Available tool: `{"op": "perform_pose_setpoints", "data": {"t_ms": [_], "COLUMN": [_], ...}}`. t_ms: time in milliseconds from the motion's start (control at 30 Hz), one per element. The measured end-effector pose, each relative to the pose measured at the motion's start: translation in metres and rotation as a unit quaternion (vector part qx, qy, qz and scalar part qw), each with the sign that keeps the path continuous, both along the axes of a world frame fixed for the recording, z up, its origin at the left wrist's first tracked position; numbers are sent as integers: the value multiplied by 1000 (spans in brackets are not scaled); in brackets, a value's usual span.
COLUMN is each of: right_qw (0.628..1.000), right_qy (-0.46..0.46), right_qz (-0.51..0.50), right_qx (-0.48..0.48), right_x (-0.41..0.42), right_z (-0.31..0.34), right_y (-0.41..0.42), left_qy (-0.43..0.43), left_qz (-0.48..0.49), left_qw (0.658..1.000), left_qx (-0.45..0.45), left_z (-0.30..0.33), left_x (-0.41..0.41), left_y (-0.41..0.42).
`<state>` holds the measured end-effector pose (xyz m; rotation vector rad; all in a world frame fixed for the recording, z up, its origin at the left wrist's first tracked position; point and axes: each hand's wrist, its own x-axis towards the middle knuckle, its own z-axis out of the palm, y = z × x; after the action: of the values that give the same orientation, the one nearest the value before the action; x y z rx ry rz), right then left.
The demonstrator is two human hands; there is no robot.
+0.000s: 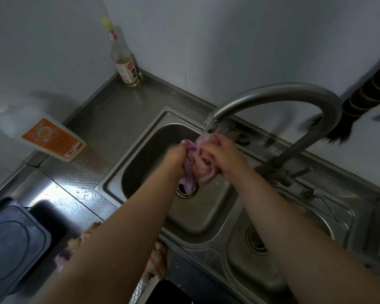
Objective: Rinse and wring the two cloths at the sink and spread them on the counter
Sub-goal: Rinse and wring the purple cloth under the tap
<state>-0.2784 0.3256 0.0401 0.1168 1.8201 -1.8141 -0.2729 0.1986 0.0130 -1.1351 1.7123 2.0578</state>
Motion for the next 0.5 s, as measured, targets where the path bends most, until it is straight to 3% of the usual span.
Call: {"op": "perform_pose_setpoints", "data": {"t_ms": [67,134,167,200,367,467,501], "right_qw": [987,952,939,934,927,927,930], "right_qy": [90,160,171,168,203,183,184], "right_qz": [36,30,16,5,61,19,3], "right_qx": [126,259,299,314,309,326,319], "right_x": [10,4,-3,-9,8,-14,-20], "right_z": [0,-2,-1,2,5,0,-2], "right_y": [-18,-21,-17,-13,-24,-20,-19], "left_qy": [50,-24,-45,-51,-77,-116,-119], "left_qz": [-13,-25,-31,-46,83,38,34], "left_qw": [992,994,986,975,980,965,969], "left_qx": [115,101,158,213,161,233,216], "left_z": [2,29,38,38,41,48,48], "left_x": [-4,7,12,12,2,10,10], "left_y": [21,32,37,40,28,38,41]}}
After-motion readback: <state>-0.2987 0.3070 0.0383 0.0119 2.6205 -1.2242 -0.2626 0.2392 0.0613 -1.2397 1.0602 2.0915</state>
